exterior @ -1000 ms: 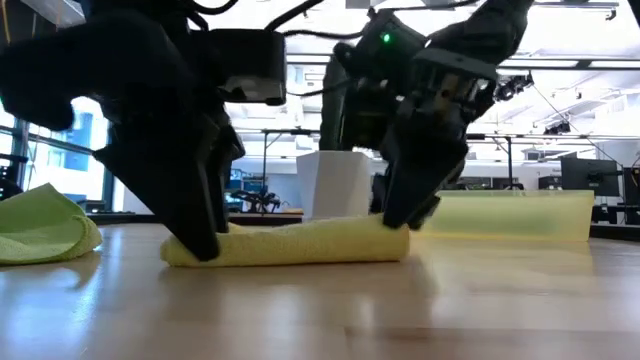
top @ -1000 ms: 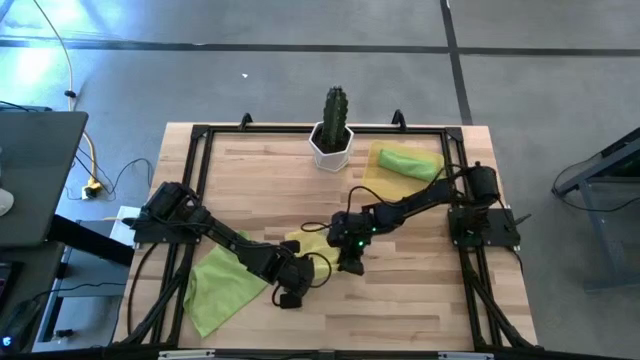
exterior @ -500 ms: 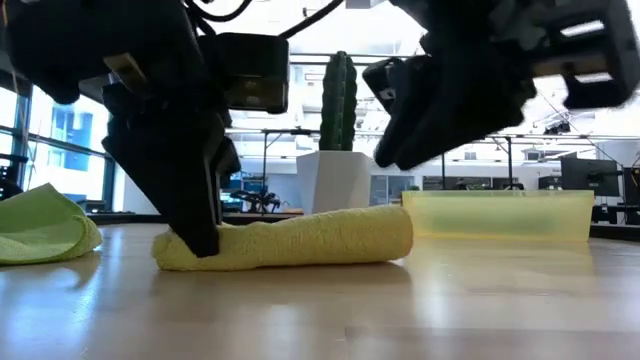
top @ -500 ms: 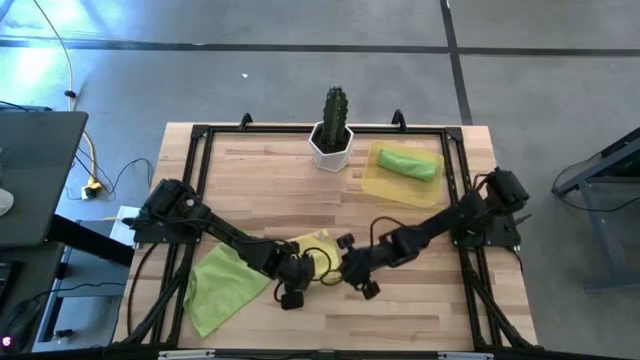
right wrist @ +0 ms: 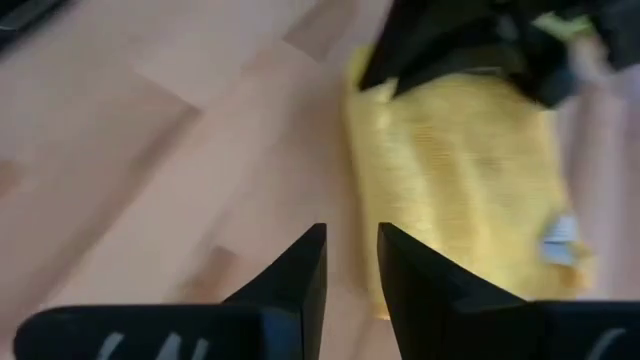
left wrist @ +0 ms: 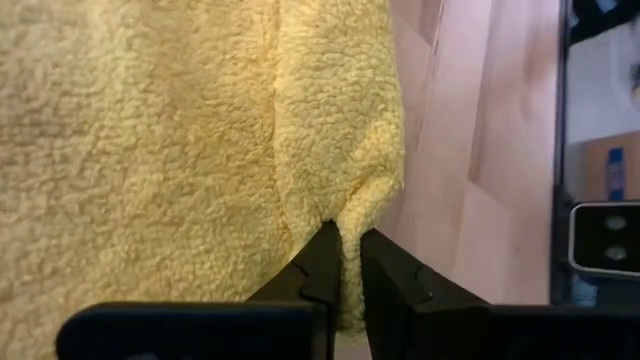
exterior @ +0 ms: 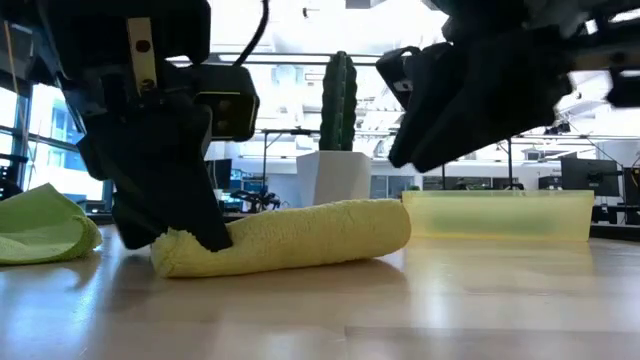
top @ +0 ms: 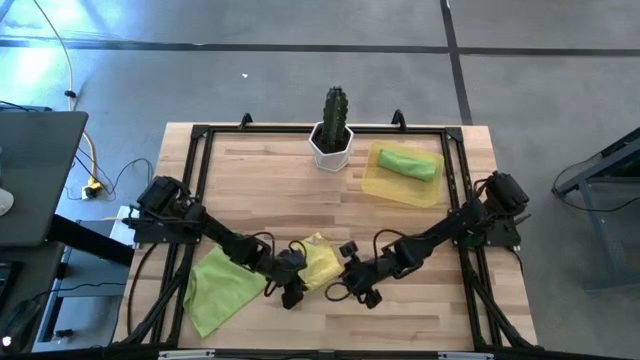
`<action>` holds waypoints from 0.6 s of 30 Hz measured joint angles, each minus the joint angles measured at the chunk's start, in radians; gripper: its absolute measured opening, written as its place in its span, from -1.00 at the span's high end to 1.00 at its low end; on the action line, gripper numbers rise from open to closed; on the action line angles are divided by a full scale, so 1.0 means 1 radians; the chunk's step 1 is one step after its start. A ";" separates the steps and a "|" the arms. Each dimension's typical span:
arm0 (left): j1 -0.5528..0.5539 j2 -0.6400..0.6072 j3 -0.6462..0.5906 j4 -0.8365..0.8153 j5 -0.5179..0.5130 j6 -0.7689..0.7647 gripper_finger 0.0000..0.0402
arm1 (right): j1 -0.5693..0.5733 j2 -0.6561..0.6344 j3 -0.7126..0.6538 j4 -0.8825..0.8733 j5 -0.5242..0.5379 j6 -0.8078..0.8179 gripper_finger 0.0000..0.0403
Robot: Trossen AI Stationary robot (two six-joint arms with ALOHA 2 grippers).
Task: Roll microfiber towels into tight, uniform cylinder then place into a basket
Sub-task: Roll the yellow towel
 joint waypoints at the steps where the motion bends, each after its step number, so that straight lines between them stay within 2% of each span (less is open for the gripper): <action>1: -0.001 0.000 -0.011 0.020 -0.001 -0.016 0.90 | 0.000 0.000 0.000 0.001 0.031 -0.010 0.59; 4: -0.001 -0.001 -0.027 0.045 0.003 -0.054 0.90 | -0.010 0.000 0.000 0.015 0.107 -0.025 0.58; 8: 0.000 -0.002 -0.027 0.045 0.015 -0.059 0.90 | -0.039 0.000 0.000 0.031 0.050 -0.061 0.54; 15: 0.000 -0.002 -0.029 0.059 0.016 -0.053 0.90 | -0.053 0.003 0.000 0.043 -0.016 -0.050 0.11; 18: 0.000 -0.002 -0.029 0.061 0.016 -0.053 0.90 | -0.047 0.030 0.001 0.066 -0.028 -0.077 0.00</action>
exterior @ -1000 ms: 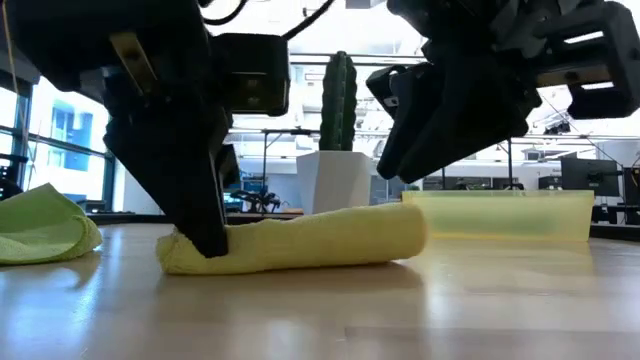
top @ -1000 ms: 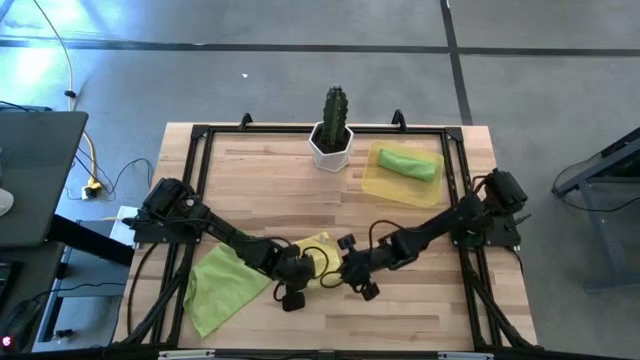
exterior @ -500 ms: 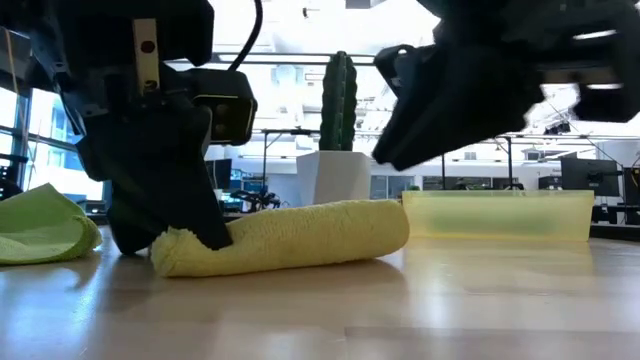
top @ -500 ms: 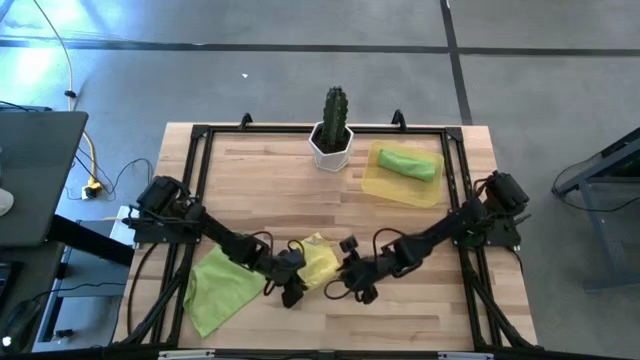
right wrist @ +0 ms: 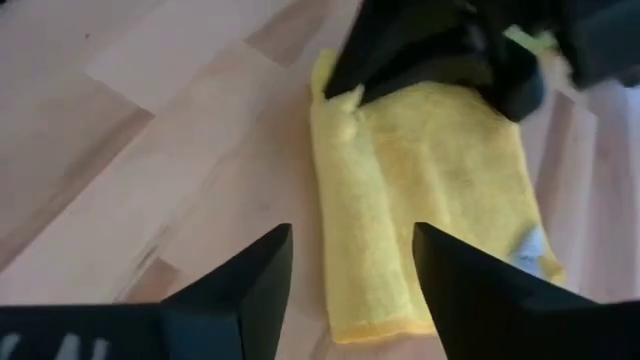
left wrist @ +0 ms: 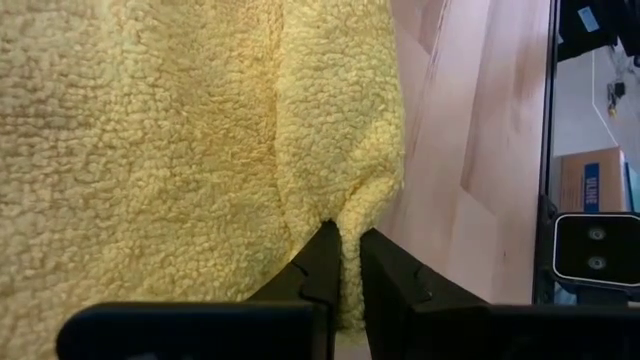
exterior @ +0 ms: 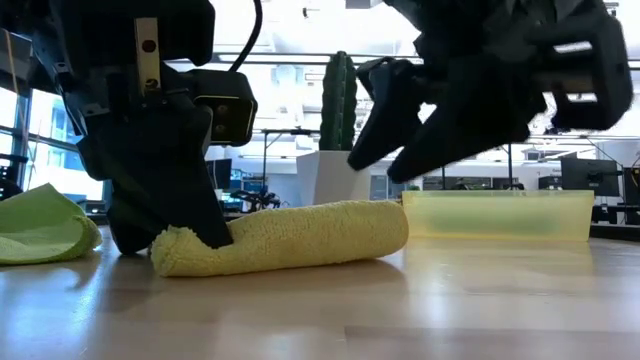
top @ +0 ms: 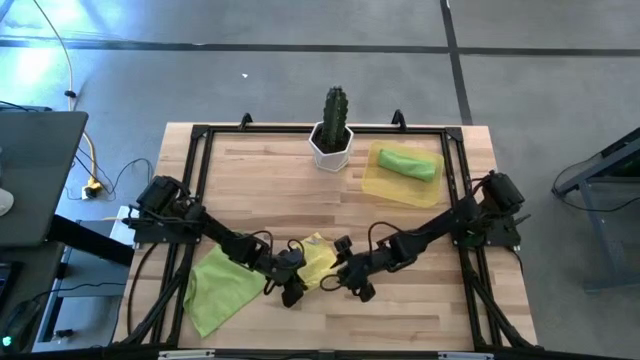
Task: Roll microfiber towels into tight, uniform cylinder then place into a basket
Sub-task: Roll the yellow towel
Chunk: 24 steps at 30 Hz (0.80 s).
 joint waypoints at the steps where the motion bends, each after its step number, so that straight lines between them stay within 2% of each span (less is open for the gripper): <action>1: 0.000 0.000 0.000 0.000 0.001 0.000 0.90 | 0.004 0.015 0.000 0.019 0.000 -0.014 -0.01; 13: 0.000 0.000 0.000 0.008 0.009 -0.002 0.90 | -0.031 0.152 0.001 0.088 0.046 -0.038 0.27; 20: 0.000 -0.008 -0.001 0.020 0.017 -0.004 0.89 | -0.057 0.174 0.004 0.094 -0.008 0.046 0.39; 24: 0.006 -0.031 -0.001 0.012 0.023 0.035 0.85 | -0.070 0.175 0.005 0.083 -0.047 0.125 0.55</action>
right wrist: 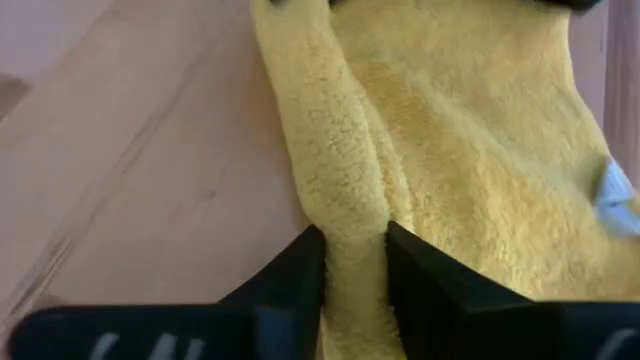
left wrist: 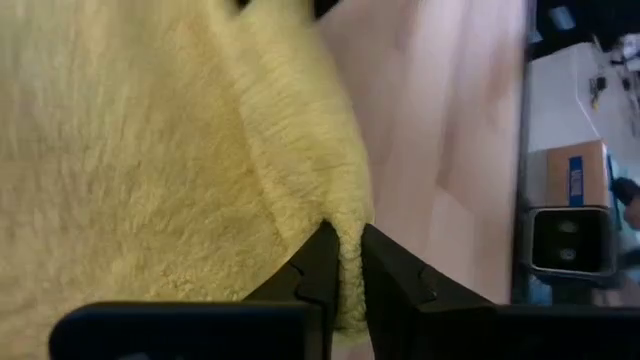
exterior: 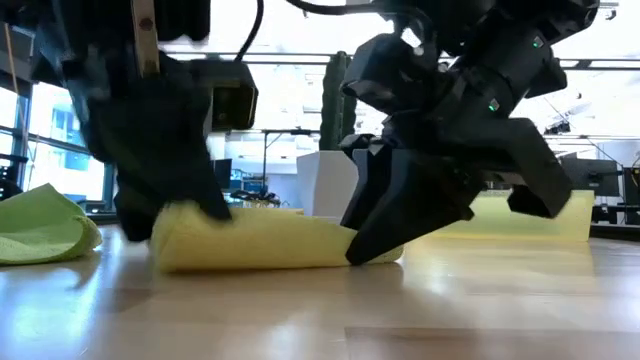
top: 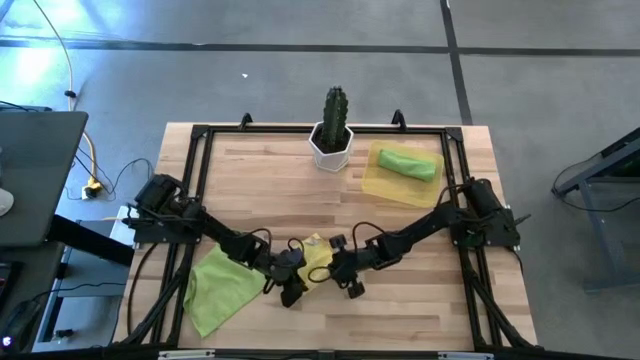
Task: Roll microfiber towels into tight, uniform cylinder then place into a basket
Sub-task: Roll the yellow towel
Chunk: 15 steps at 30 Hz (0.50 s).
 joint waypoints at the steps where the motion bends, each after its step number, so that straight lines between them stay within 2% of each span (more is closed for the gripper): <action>1: 0.000 -0.009 0.001 0.006 0.000 0.022 0.83 | -0.003 0.000 0.000 -0.004 -0.004 0.019 0.61; 7: 0.002 -0.064 0.005 -0.090 0.013 0.131 0.66 | -0.017 0.001 0.000 -0.021 -0.067 0.122 0.95; 11: 0.000 -0.107 0.006 -0.255 0.016 0.214 0.55 | -0.026 0.001 -0.001 -0.020 -0.121 0.171 0.95; 13: 0.000 -0.147 0.004 -0.329 0.015 0.252 0.51 | -0.042 0.000 -0.003 -0.018 -0.205 0.209 0.96; 15: 0.000 -0.171 0.008 -0.332 0.014 0.282 0.49 | -0.060 0.001 -0.003 -0.015 -0.299 0.253 0.98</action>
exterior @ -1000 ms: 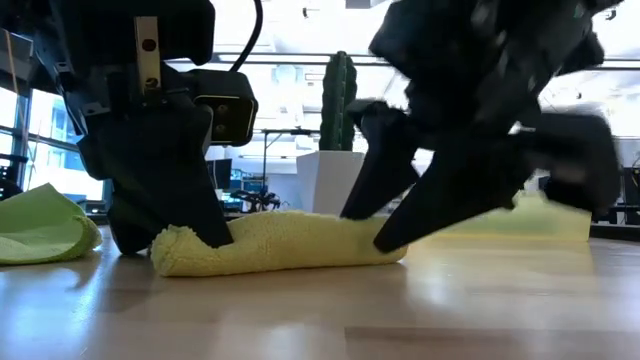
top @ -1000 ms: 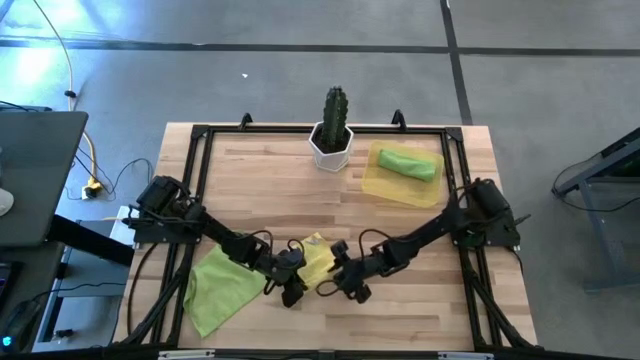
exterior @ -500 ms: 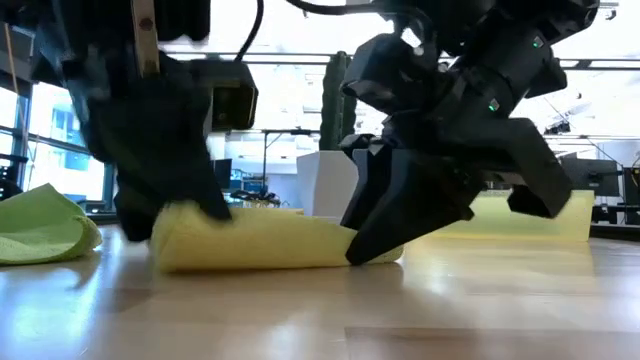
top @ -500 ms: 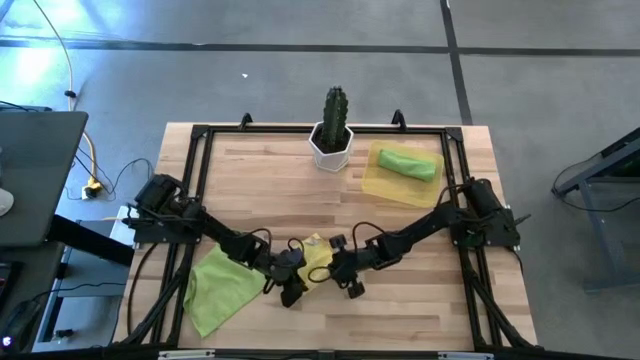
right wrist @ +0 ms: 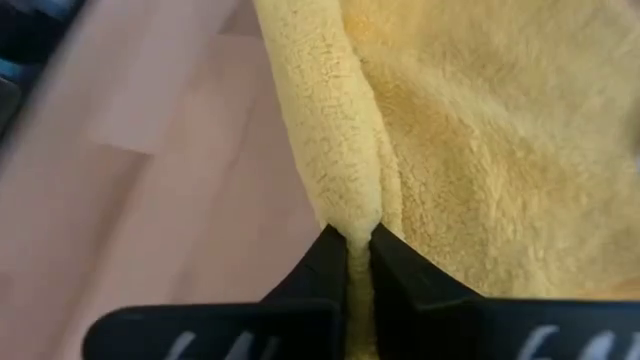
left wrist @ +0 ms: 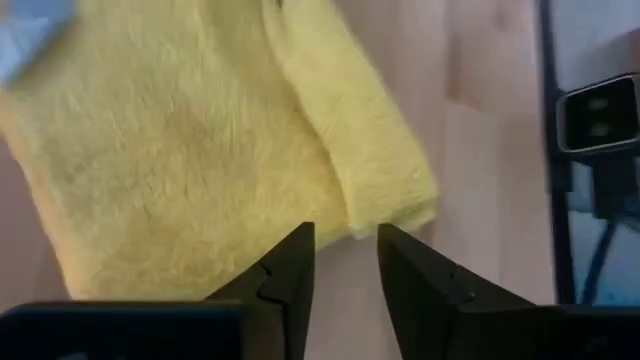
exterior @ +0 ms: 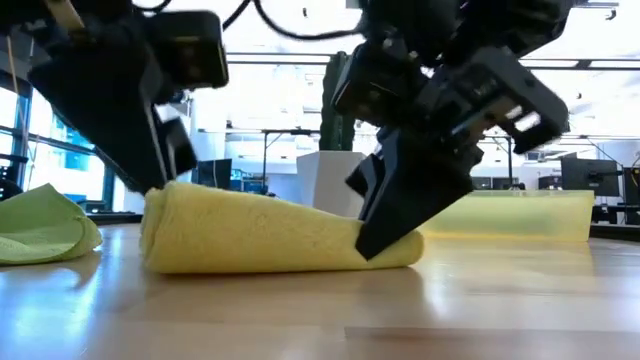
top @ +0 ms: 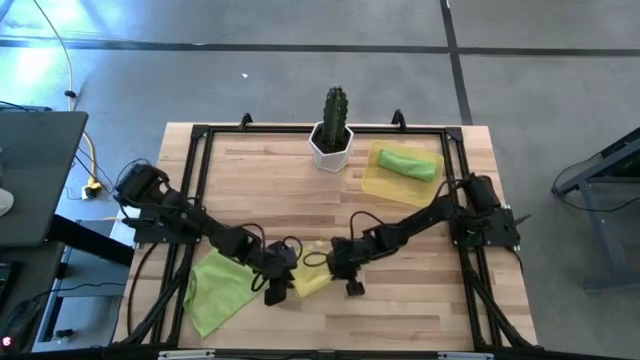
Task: Roll microfiber towels into tight, uniform cylinder then place into a basket
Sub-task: Roll the yellow towel
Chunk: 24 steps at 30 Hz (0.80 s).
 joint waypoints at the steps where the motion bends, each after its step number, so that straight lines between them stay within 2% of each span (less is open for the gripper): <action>1: -0.001 -0.015 0.000 -0.009 -0.002 0.016 0.48 | -0.014 0.000 0.000 0.002 -0.051 0.028 0.98; 4: -0.013 -0.071 0.003 -0.004 -0.020 0.077 0.47 | -0.054 0.003 -0.002 0.001 -0.176 0.123 0.99; 10: -0.080 -0.110 0.003 0.089 -0.170 0.172 0.46 | -0.128 0.005 -0.005 0.006 -0.325 0.316 0.98; 18: -0.139 -0.022 0.002 0.133 -0.421 0.131 0.46 | -0.185 0.004 -0.003 0.015 -0.379 0.496 0.94; 24: -0.142 0.076 0.003 0.200 -0.512 0.130 0.46 | -0.199 0.003 -0.003 0.014 -0.384 0.550 0.93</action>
